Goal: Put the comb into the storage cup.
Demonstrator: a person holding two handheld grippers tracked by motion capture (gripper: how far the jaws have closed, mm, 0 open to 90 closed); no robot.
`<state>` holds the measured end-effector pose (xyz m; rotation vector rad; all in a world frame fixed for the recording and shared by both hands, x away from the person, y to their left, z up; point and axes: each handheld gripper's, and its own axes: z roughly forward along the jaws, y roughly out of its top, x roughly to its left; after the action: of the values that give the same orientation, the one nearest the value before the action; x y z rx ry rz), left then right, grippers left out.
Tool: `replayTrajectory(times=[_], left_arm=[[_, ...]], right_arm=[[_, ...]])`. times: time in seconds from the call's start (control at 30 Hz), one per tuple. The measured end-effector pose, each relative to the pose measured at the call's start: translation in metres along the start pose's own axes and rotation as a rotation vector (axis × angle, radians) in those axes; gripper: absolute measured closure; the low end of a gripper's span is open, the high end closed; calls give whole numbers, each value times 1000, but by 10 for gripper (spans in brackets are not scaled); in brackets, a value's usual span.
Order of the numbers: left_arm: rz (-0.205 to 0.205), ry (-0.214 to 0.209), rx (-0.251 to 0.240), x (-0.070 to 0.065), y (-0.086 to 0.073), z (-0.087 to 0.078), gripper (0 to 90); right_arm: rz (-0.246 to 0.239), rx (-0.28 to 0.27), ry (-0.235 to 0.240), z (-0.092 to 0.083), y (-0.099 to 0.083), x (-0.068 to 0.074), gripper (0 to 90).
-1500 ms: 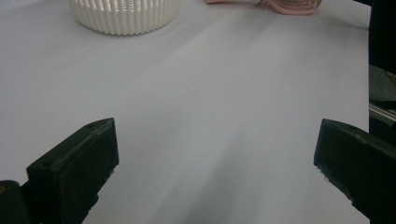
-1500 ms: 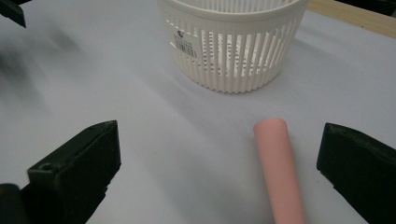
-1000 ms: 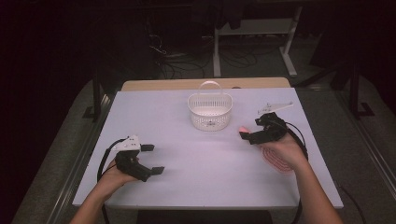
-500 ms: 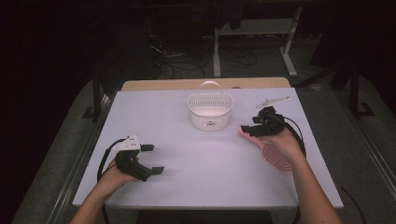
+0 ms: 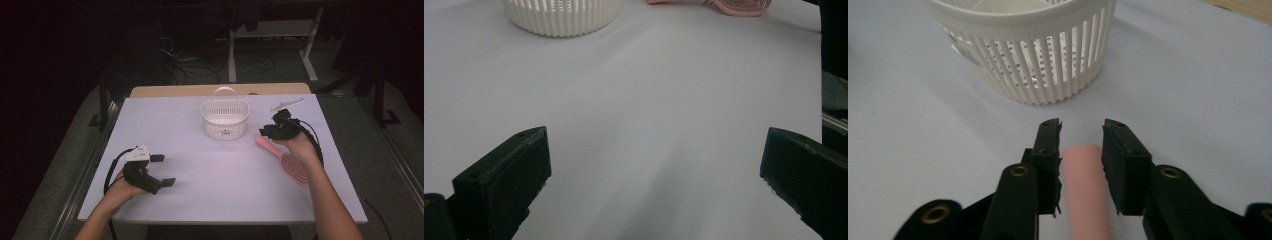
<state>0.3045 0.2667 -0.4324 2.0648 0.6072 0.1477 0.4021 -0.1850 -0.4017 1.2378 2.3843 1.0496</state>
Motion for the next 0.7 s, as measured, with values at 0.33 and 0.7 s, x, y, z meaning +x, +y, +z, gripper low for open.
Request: replayTrajectory(times=[0.33,0.7], left_arm=[[3,1,3,0,0,0,0],[5,1,6,0,0,0,0]], right_arm=[[11,41,-9,9,2,-5,864],[16,89,-27,24,4,-16,886]])
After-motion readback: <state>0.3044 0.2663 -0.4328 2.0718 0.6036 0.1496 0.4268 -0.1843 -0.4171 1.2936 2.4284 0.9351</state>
